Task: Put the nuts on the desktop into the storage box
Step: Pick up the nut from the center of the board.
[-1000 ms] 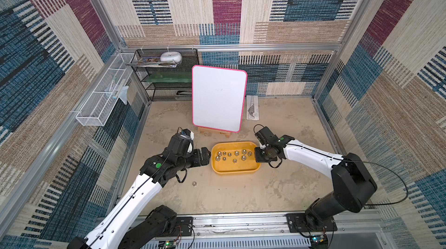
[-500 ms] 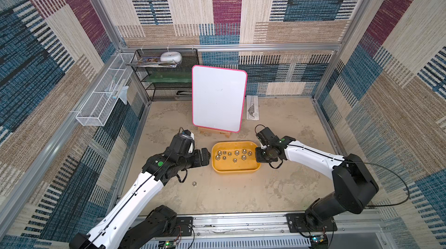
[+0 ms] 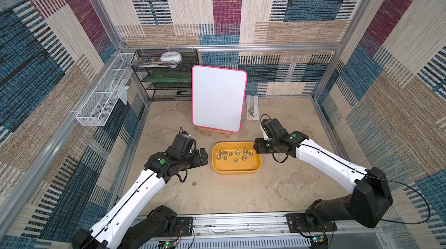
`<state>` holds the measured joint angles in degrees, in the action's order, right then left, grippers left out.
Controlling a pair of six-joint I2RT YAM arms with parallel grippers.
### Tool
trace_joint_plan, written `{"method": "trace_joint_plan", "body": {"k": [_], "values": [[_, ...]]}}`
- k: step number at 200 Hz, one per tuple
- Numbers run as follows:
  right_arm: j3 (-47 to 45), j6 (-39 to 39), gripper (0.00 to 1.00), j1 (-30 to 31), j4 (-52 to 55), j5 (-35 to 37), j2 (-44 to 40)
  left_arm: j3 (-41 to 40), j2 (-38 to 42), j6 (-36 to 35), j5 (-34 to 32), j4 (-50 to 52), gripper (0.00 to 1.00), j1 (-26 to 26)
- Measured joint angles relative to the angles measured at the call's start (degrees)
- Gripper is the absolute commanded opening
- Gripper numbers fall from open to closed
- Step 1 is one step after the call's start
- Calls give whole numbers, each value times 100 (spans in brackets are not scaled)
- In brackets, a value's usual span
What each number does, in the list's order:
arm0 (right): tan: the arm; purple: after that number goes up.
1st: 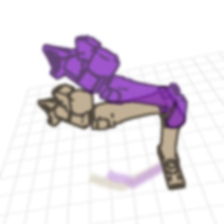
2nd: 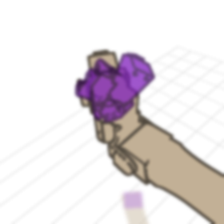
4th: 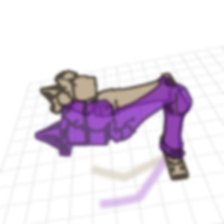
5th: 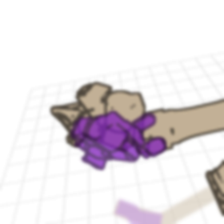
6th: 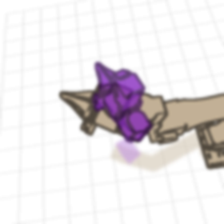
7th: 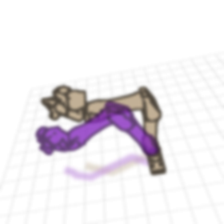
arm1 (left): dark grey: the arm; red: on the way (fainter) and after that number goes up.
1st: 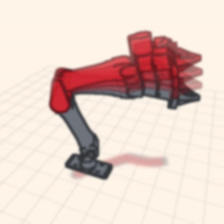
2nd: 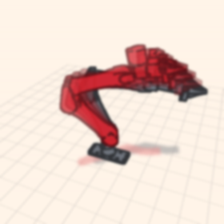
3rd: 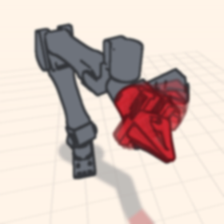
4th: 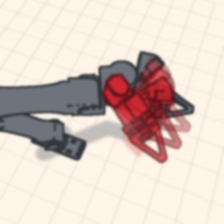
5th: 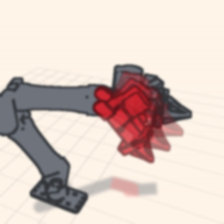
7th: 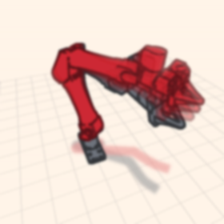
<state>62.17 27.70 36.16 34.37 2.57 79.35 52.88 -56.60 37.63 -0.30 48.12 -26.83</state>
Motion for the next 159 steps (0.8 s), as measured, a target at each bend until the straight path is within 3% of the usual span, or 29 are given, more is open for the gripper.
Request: {"method": "trace_joint_plan", "body": {"k": [55, 77, 100, 159], "values": [[-173, -743, 85, 146, -348, -1025, -553, -407, 258, 669, 31, 649, 99, 0], [-293, -960, 100, 306, -494, -1427, -691, -684, 382, 981, 140, 850, 94, 0], [-422, -1102, 99, 516, -632, -1742, -787, -1045, 474, 1346, 280, 1043, 80, 0], [-509, -1204, 99, 857, -726, -1974, -767, -1423, 201, 1788, 273, 1213, 63, -2]]}}
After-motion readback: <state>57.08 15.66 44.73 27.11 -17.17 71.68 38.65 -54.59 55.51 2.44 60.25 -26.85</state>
